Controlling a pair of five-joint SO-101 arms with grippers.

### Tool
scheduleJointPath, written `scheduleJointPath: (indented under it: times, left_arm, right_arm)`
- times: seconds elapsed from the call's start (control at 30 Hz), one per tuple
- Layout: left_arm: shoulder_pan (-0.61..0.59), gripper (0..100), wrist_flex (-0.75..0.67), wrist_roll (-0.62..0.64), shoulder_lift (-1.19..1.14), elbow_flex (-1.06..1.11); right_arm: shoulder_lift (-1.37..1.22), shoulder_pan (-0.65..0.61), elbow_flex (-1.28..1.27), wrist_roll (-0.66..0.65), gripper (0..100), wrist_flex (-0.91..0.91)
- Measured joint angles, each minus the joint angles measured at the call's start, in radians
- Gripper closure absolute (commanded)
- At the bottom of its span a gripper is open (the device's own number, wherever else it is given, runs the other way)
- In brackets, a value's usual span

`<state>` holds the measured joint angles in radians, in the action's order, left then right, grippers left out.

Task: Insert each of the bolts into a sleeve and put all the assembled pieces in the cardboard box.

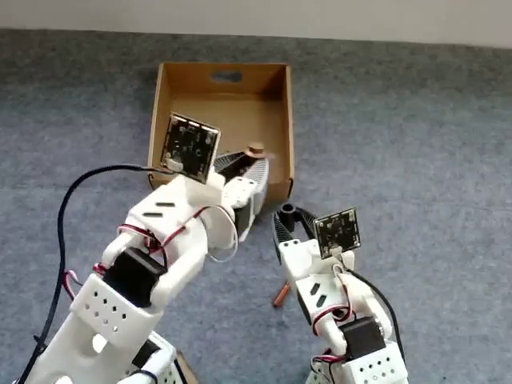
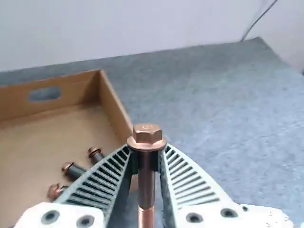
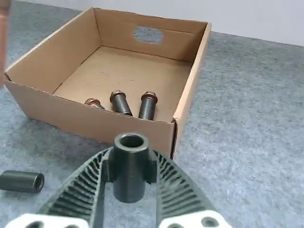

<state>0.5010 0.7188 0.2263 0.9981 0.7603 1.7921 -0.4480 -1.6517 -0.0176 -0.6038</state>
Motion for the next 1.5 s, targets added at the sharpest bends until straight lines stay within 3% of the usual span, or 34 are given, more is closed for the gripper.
scheduleJointPath:
  times: [0.2, 0.53, 0.93, 1.5]
  left_arm:
    - [0.008, 99, -0.089, 0.0, 0.0, 0.0]
    - [0.092, 99, -0.103, 0.0, 0.0, 0.0]
    - [0.117, 99, -0.382, 0.002, 0.002, 0.184]
    - [0.115, 99, -0.503, 0.002, 0.002, 0.189]
  right_arm:
    - [0.0, 0.0, 0.018, 0.0, 99.2, 0.011]
    - [0.032, 0.0, 0.075, 0.0, 99.2, -0.04]
    - [0.034, 0.0, 0.089, 0.0, 99.2, -0.046]
    - [0.034, 0.0, 0.133, 0.087, 99.2, -0.074]
